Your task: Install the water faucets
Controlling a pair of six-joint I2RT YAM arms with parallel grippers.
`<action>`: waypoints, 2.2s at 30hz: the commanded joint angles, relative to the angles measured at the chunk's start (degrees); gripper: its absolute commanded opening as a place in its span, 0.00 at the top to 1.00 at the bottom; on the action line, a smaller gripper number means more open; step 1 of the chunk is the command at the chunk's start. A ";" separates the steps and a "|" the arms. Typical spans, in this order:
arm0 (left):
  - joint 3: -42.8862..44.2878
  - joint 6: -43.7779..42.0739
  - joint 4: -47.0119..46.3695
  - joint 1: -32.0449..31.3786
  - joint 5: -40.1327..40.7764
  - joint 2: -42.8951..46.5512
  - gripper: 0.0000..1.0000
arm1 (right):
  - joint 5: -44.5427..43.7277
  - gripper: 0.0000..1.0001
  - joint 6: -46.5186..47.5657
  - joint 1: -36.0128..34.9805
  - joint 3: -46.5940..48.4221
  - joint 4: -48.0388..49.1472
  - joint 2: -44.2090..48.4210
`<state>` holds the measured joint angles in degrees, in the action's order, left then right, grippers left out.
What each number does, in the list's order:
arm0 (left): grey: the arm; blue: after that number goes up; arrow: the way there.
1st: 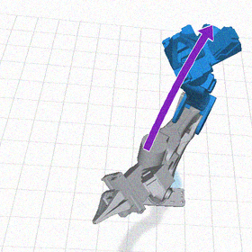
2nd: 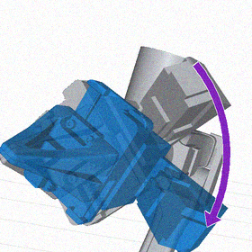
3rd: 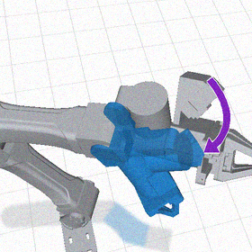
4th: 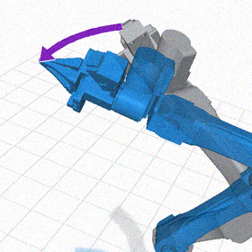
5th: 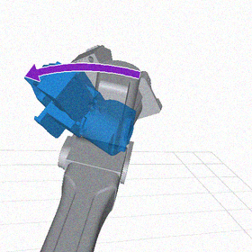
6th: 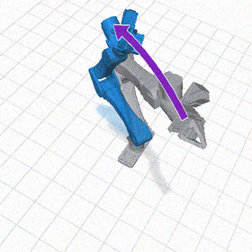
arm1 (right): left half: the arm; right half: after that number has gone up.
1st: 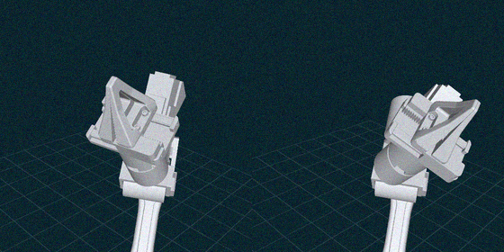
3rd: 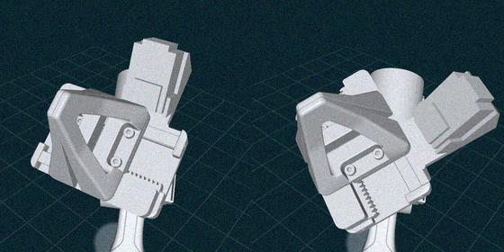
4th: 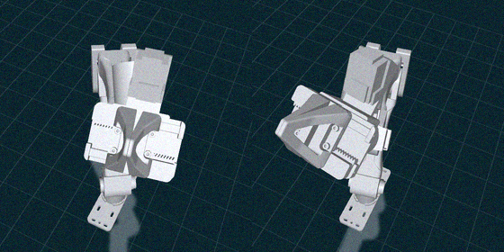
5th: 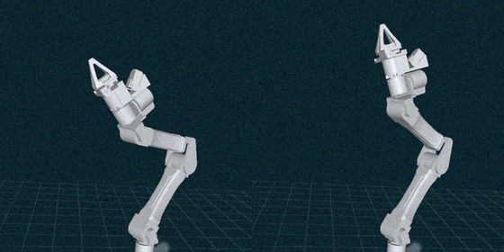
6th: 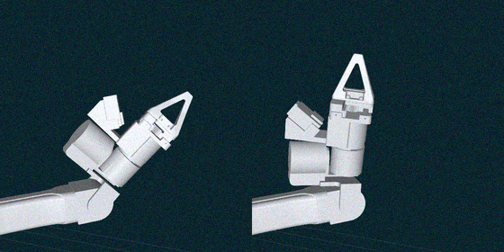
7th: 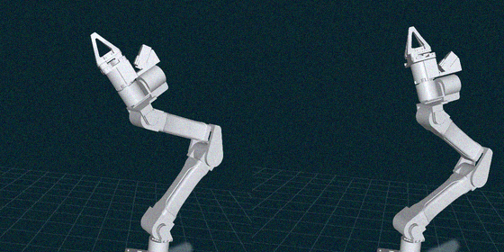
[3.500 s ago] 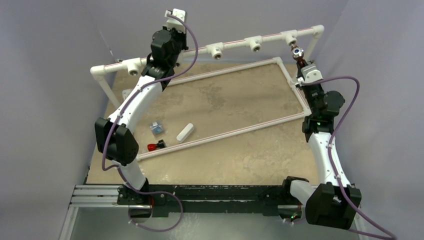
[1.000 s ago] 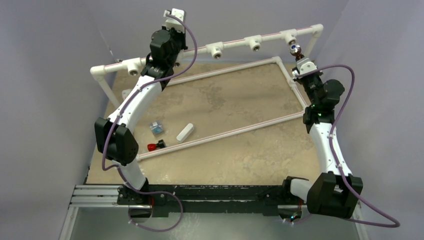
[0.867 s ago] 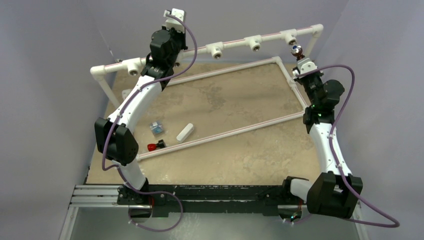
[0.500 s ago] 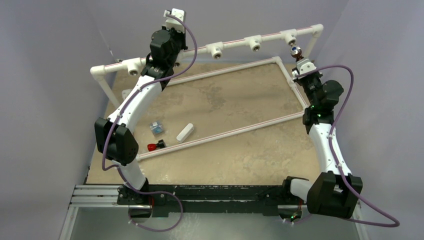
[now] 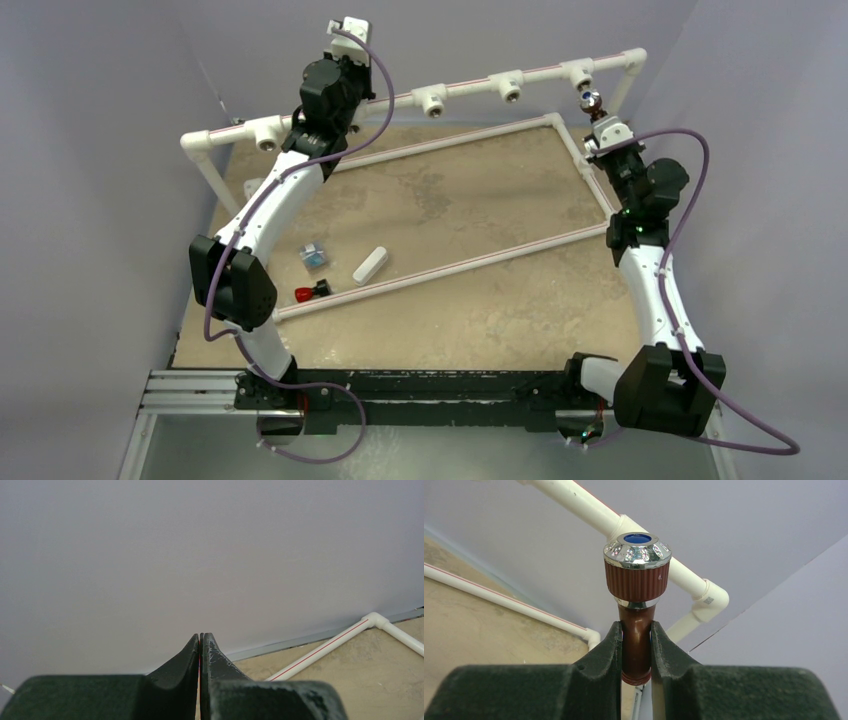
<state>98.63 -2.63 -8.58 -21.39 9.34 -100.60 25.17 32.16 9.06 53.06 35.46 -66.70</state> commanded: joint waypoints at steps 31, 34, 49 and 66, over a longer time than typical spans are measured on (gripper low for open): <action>-2.13 -0.27 5.87 -0.23 -1.43 -2.30 1.00 | 0.73 1.00 1.41 0.06 1.84 5.67 -2.78; -2.13 -0.17 5.85 -0.31 -1.68 -2.36 1.00 | 0.03 1.00 1.25 0.08 2.05 6.02 -3.70; -1.95 -0.35 5.98 -0.50 -1.70 -2.63 1.00 | -4.42 1.00 -8.88 0.25 4.05 6.50 -5.92; -1.97 -0.81 5.77 -0.85 -1.61 -2.71 1.00 | -11.54 1.00 -33.28 1.58 6.22 5.32 -8.21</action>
<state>98.63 -2.68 -10.02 -21.34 9.17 -101.14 22.28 7.49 9.98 55.81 41.04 -71.68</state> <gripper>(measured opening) 0.002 0.199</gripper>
